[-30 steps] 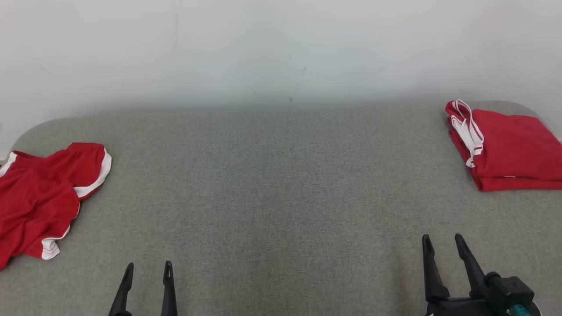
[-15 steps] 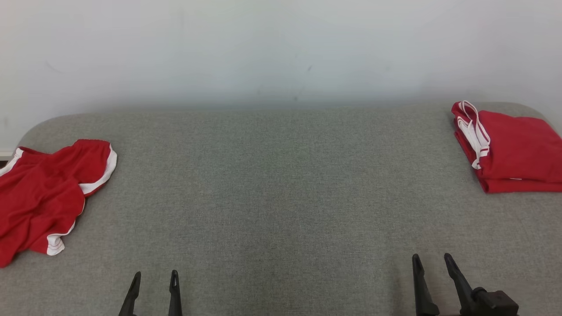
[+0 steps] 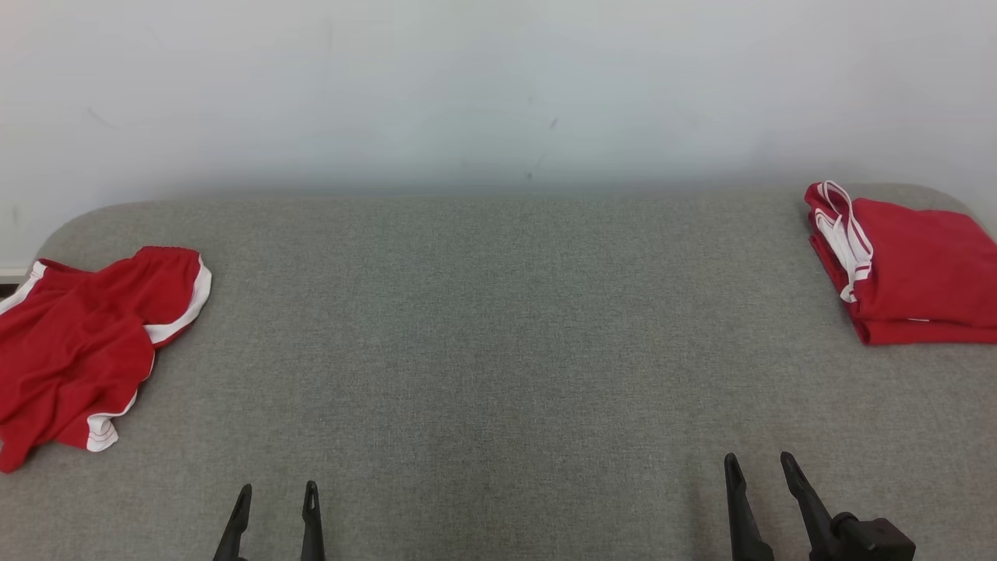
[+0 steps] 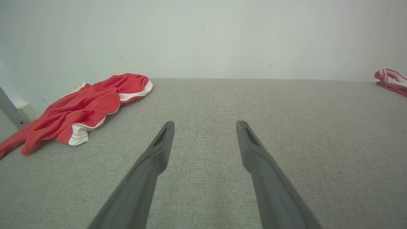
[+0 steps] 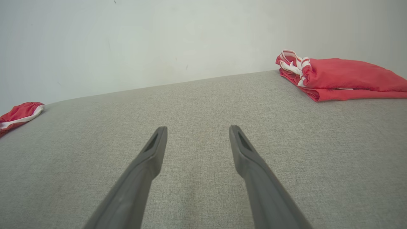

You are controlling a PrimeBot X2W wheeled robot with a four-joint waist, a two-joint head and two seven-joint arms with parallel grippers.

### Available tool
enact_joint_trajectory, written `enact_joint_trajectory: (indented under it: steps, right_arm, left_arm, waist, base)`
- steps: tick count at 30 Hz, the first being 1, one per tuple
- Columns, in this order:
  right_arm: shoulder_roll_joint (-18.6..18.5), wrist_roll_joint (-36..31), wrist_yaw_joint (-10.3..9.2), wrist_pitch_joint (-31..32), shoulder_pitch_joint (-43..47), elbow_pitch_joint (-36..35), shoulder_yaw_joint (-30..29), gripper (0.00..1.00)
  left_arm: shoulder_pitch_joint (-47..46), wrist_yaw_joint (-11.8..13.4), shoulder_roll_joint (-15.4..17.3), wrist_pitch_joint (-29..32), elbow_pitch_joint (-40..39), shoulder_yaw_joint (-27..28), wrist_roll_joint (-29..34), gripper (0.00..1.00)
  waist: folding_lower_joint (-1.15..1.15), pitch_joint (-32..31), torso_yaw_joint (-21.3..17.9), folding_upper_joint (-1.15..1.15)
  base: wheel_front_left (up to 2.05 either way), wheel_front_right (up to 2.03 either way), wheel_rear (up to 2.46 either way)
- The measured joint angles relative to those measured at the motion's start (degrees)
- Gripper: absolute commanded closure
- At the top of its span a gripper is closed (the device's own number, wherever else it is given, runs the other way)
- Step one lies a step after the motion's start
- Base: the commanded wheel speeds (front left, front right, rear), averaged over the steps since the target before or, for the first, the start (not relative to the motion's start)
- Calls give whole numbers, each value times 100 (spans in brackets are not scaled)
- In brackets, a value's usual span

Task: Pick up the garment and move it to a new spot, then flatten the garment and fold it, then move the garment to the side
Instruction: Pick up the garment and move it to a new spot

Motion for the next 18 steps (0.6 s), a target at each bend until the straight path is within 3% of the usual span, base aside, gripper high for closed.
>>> enact_joint_trajectory:
  steps: [18]
  right_arm:
    - [1, 31, 0, 0, 122, 15, 37, 0]
  left_arm:
    - [7, -1, -1, 0, 36, 2, -9, 0]
  waist:
    - [0, -42, 177, 0]
  base:
    - [0, 0, 0]
